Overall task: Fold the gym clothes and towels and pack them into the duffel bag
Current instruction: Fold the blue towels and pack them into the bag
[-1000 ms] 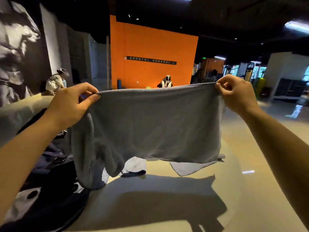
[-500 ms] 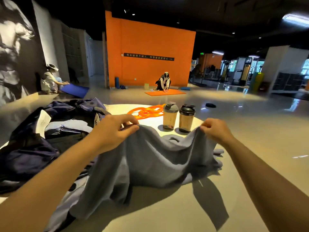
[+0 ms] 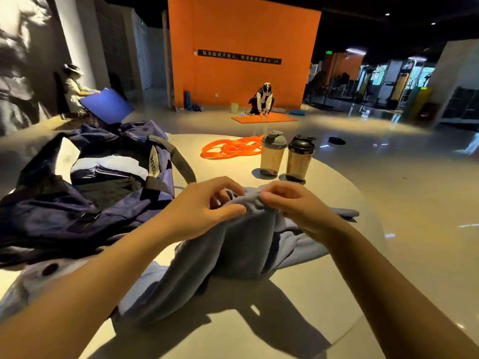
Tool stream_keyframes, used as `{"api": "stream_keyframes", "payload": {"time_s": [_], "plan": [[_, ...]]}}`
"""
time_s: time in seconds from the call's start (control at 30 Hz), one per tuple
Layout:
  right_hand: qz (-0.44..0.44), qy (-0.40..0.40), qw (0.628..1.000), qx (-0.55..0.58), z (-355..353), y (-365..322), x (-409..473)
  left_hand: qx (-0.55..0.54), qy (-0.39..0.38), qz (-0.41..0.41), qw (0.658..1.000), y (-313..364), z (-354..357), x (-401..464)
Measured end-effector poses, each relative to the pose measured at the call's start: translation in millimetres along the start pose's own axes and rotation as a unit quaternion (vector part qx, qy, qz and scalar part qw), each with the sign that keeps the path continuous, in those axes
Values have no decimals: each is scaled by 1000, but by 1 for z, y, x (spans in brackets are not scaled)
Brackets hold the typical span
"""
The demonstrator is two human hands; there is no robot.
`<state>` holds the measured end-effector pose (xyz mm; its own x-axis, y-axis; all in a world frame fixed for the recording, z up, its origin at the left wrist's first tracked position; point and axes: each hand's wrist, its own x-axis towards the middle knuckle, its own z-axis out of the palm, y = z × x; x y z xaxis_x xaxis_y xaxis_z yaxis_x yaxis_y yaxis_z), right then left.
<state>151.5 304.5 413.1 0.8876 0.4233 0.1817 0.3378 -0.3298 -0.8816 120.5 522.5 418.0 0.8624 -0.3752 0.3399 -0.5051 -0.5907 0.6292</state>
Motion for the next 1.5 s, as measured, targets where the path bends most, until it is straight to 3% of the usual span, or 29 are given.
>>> {"api": "stream_keyframes", "payload": {"time_s": [0.13, 0.23, 0.37, 0.57, 0.67, 0.73, 0.8, 0.9, 0.97, 1.1, 1.2, 1.4, 1.5], "plan": [[-4, 82, 997, 3, -24, -12, -7, -52, -149, -75, 985, -29, 10, -14], [20, 148, 988, -44, -49, -9, -8, -76, -134, -96, 983, -55, 16, -21], [77, 207, 974, -51, -66, -4, -14, -15, -138, -122, 983, -76, 11, -21], [84, 180, 977, -74, -65, -12, -11, -16, -132, -68, 989, -59, 44, -4], [69, 188, 975, -92, -68, -16, -15, 130, -168, -19, 977, -57, 73, 3], [59, 196, 972, -116, -75, -17, -21, 164, -156, -40, 973, -61, 72, 5], [56, 207, 967, -137, -85, -17, -24, 130, -117, -62, 983, -65, 51, 9], [46, 236, 956, -170, -102, -18, -14, 69, 68, -65, 993, -65, -10, 22], [32, 270, 943, -190, -106, -23, 3, 20, 191, -30, 981, -54, -54, 30], [-23, 341, 924, -169, -100, -39, 41, -80, 295, 33, 952, -19, -106, 29], [-21, 300, 943, -141, -76, -44, 47, -91, 293, 49, 950, 0, -112, 10], [26, 100, 986, -130, -4, -28, 12, 21, 108, 60, 992, 4, -28, -69], [56, 10, 991, -118, 34, -9, -19, -39, 26, 19, 999, -11, 30, -110]]}}
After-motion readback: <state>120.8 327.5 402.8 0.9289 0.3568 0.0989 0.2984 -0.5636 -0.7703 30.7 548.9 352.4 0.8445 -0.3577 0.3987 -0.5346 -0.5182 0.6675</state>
